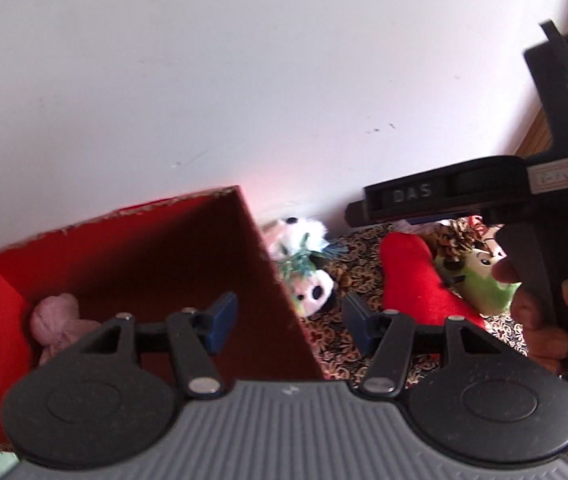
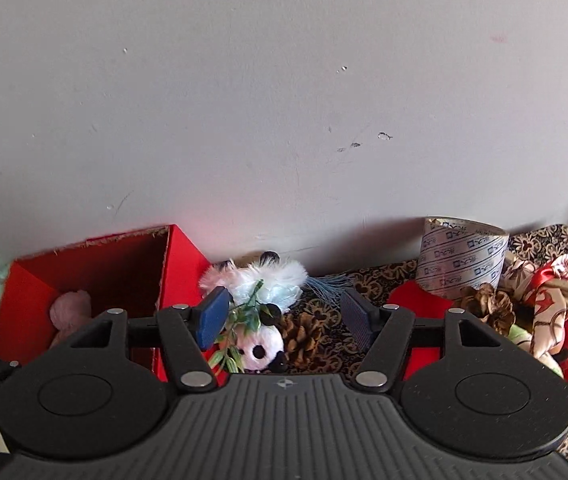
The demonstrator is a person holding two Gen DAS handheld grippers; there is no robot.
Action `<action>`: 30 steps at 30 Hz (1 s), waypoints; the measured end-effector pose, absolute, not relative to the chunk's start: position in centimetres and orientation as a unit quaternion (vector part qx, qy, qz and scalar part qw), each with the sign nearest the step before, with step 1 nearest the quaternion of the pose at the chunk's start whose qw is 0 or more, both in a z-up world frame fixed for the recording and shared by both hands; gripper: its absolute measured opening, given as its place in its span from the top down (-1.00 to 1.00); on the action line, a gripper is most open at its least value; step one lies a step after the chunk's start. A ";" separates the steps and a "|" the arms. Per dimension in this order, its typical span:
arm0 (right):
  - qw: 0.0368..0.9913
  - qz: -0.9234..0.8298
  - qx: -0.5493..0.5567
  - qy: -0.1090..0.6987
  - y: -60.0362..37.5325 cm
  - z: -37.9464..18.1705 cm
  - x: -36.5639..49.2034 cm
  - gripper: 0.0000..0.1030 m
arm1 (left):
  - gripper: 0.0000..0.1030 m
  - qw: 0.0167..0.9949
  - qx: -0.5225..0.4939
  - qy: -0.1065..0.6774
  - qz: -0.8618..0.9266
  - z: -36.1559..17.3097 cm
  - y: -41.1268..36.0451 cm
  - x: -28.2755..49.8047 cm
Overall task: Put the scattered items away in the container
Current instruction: 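Move the right gripper back to the pile toward the pine cone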
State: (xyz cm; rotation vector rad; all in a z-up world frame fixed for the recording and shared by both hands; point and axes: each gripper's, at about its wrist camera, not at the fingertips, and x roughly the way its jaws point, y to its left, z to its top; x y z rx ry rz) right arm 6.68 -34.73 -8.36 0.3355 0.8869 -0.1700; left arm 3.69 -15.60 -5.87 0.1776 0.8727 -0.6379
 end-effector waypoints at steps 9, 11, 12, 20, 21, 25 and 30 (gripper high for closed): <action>0.852 0.015 0.216 0.476 -40.4 -10.1 7.4 -0.45 | -0.45 0.843 0.095 0.433 -0.306 -10.4 -23.2 0.5; 0.838 0.048 0.215 0.499 -40.7 -10.6 8.9 -0.49 | -0.44 0.846 0.091 0.441 -0.286 -11.9 -24.5 0.9; 0.835 0.062 0.206 0.507 -40.4 -10.9 9.7 -0.49 | -0.43 0.848 0.093 0.443 -0.277 -12.6 -25.0 1.1; 0.809 0.131 0.160 0.550 -37.2 -14.1 15.1 -0.50 | -0.40 0.860 0.083 0.447 -0.232 -15.5 -26.1 2.5; 0.805 0.132 0.161 0.555 -37.0 -14.6 15.7 -0.51 | -0.45 0.862 0.083 0.446 -0.228 -15.6 -26.2 2.5; 0.788 0.130 0.150 0.583 -36.0 -16.5 17.2 -0.52 | -0.45 0.858 0.087 0.456 -0.220 -16.3 -26.3 2.7; 0.774 0.133 0.152 0.600 -36.2 -17.7 16.6 -0.20 | -0.36 0.852 0.103 0.462 -0.222 -16.6 -26.1 2.6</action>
